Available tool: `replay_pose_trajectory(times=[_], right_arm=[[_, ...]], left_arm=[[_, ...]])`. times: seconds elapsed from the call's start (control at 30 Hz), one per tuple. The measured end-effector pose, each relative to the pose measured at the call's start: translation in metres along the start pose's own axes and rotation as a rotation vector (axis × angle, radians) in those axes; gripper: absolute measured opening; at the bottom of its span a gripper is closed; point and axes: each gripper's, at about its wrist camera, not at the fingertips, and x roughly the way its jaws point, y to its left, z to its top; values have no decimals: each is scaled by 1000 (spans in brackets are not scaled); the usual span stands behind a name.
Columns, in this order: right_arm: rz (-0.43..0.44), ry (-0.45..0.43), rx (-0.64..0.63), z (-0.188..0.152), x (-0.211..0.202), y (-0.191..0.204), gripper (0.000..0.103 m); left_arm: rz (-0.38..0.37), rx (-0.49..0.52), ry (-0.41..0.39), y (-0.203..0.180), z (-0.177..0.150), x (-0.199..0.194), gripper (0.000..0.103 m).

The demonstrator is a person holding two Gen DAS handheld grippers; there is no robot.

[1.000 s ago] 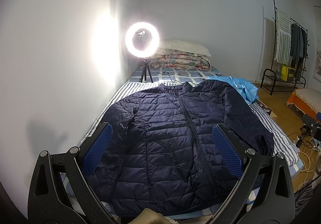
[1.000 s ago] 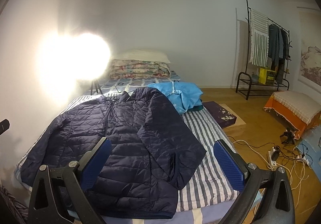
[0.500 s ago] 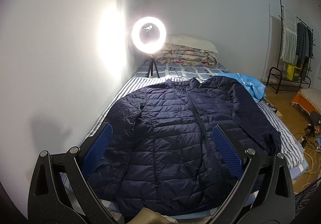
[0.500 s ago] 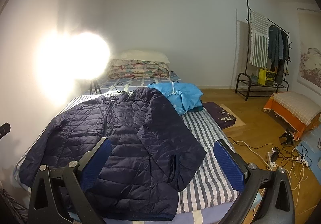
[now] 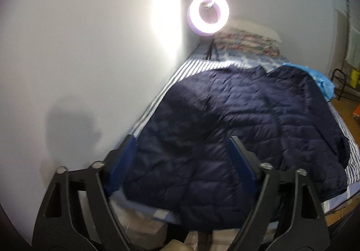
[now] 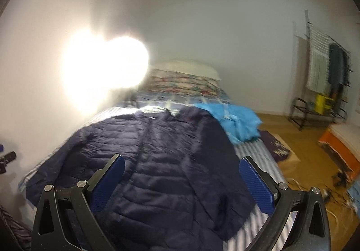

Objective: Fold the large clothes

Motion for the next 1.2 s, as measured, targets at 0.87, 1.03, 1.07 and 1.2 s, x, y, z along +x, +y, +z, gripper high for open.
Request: replay_pose_trajectory(times=[0.87, 1.03, 1.07, 1.2], right_arm=[[238, 154, -51, 0, 57, 36, 91], [238, 154, -59, -1, 58, 37, 91], [237, 154, -62, -1, 58, 38, 91], [235, 154, -75, -2, 59, 42, 91]], left_arm=[[17, -455, 453, 91, -97, 143, 49], [14, -401, 406, 84, -89, 142, 4], [18, -376, 389, 81, -85, 141, 2], [-3, -337, 334, 76, -72, 132, 0]])
